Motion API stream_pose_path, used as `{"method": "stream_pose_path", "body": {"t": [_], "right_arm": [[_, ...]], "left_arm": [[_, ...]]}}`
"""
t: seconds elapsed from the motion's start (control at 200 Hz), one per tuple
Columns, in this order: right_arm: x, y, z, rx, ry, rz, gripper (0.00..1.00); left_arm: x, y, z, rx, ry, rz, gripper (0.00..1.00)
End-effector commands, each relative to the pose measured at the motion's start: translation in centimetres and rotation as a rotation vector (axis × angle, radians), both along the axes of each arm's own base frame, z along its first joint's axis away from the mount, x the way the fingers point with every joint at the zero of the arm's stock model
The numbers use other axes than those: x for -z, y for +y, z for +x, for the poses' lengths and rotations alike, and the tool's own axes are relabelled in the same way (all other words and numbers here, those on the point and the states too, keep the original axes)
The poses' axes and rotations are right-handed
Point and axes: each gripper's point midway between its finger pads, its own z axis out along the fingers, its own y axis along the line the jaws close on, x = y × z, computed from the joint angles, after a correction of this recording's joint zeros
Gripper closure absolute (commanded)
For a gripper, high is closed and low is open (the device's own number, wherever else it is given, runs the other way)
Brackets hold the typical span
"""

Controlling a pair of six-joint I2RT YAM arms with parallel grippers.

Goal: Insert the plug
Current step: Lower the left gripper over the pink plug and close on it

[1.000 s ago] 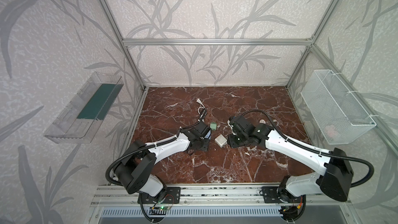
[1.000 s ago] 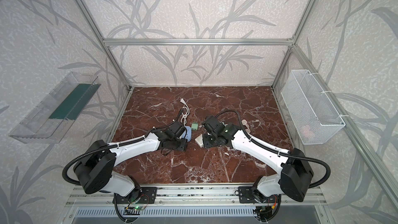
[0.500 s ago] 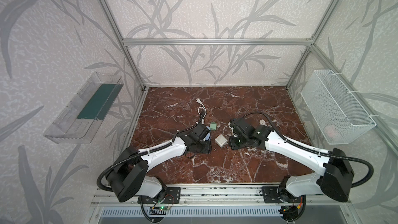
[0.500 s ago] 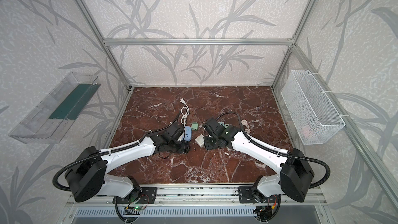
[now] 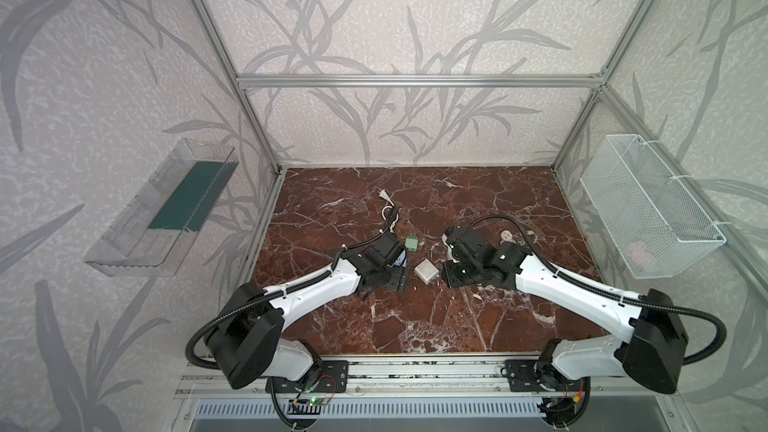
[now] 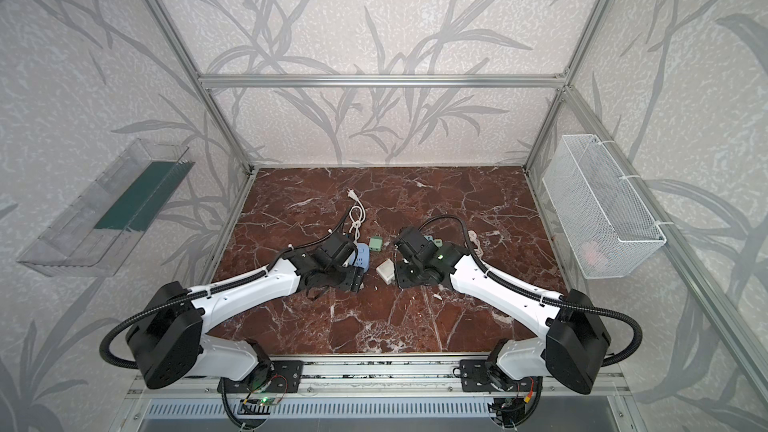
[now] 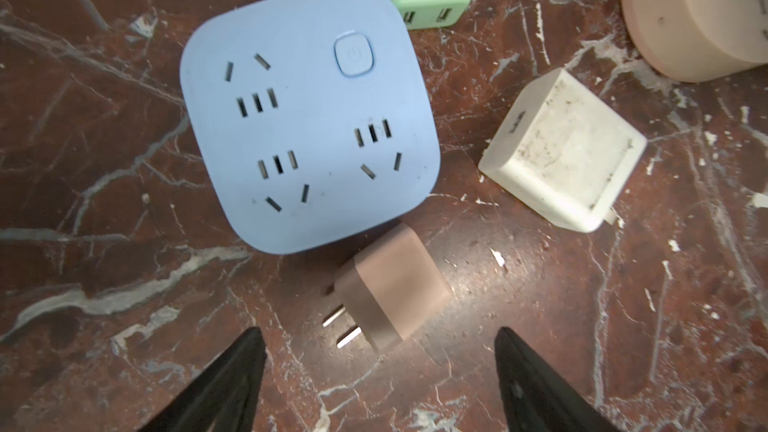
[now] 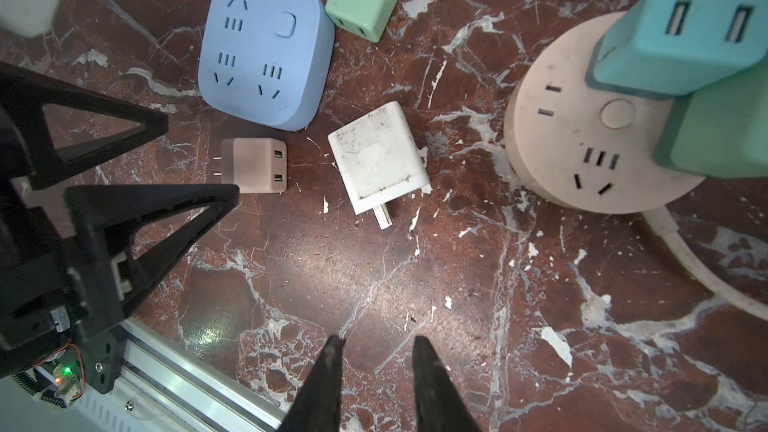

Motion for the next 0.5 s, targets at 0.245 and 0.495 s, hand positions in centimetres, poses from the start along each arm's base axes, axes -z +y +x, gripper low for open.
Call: {"method": "stream_pose_path", "body": {"t": [0.245,0.495], "right_arm": [[-0.2,-1.0,-0.1,0.008,-0.011,0.0,0.7],[0.2,-1.4,-0.2,0.02,-0.003,0.003,0.7]], "left_arm": [[2.1,-1.7,1.8,0.063,0.014,0.039,0.19],[3.0,-2.6,0.8,0.073,0.063,-0.002,0.21]]}}
